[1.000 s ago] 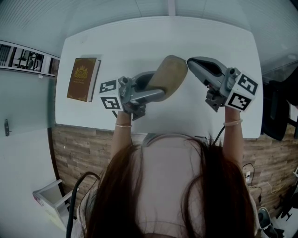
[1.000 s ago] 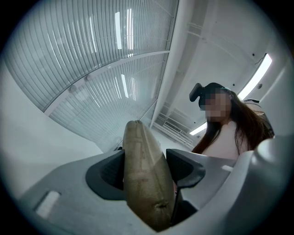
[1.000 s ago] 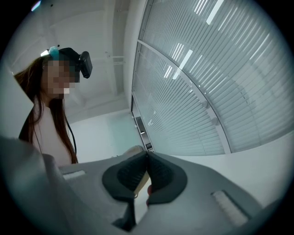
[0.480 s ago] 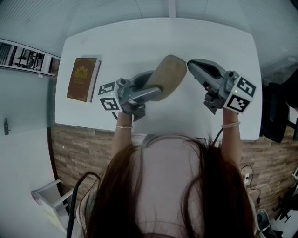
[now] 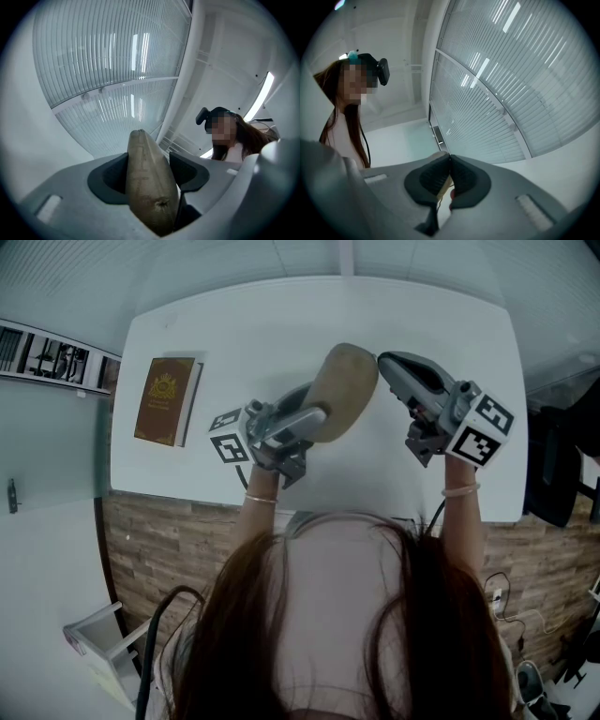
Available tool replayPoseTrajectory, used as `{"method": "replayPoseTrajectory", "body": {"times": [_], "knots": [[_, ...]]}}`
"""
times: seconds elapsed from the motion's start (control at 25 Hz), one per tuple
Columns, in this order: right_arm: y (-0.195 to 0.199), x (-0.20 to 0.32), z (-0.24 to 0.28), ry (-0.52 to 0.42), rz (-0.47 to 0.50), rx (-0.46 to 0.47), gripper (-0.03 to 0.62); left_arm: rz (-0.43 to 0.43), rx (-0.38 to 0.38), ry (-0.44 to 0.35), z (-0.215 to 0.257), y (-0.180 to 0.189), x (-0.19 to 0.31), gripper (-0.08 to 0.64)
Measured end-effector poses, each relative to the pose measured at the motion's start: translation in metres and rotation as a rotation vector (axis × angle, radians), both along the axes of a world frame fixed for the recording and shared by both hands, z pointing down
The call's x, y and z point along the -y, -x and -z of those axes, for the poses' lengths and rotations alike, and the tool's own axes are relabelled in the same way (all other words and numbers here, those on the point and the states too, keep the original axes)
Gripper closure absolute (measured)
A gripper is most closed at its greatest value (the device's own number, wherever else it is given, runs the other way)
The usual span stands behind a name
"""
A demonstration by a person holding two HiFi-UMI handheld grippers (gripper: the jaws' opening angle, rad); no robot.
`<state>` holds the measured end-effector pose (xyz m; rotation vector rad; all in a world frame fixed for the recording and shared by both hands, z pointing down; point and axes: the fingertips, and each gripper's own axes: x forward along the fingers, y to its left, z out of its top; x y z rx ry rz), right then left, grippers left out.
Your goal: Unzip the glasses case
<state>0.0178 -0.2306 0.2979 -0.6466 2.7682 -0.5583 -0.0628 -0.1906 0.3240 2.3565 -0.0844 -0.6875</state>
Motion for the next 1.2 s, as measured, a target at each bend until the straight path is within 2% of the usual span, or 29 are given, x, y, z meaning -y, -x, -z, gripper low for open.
{"method": "replayPoseTrajectory", "body": {"times": [0.16,0.32,0.4,0.68,1.2], "knots": [[-0.001,0.006,0.001,0.001,-0.030,0.008,0.589,0.019,-0.107,0.104,-0.004,-0.001,0.005,0.282],[-0.002,0.012,-0.003,0.013,-0.053,0.003,0.589,-0.018,-0.270,0.271,-0.006,-0.004,0.007,0.281],[-0.003,0.014,-0.004,0.017,-0.058,-0.002,0.589,-0.023,-0.304,0.313,-0.008,-0.005,0.008,0.281],[-0.006,0.012,-0.007,0.014,-0.038,-0.013,0.589,-0.025,-0.315,0.345,-0.008,-0.007,0.007,0.281],[-0.010,0.001,-0.007,0.061,0.100,0.042,0.589,-0.052,-0.343,0.380,-0.007,-0.006,0.000,0.282]]}}
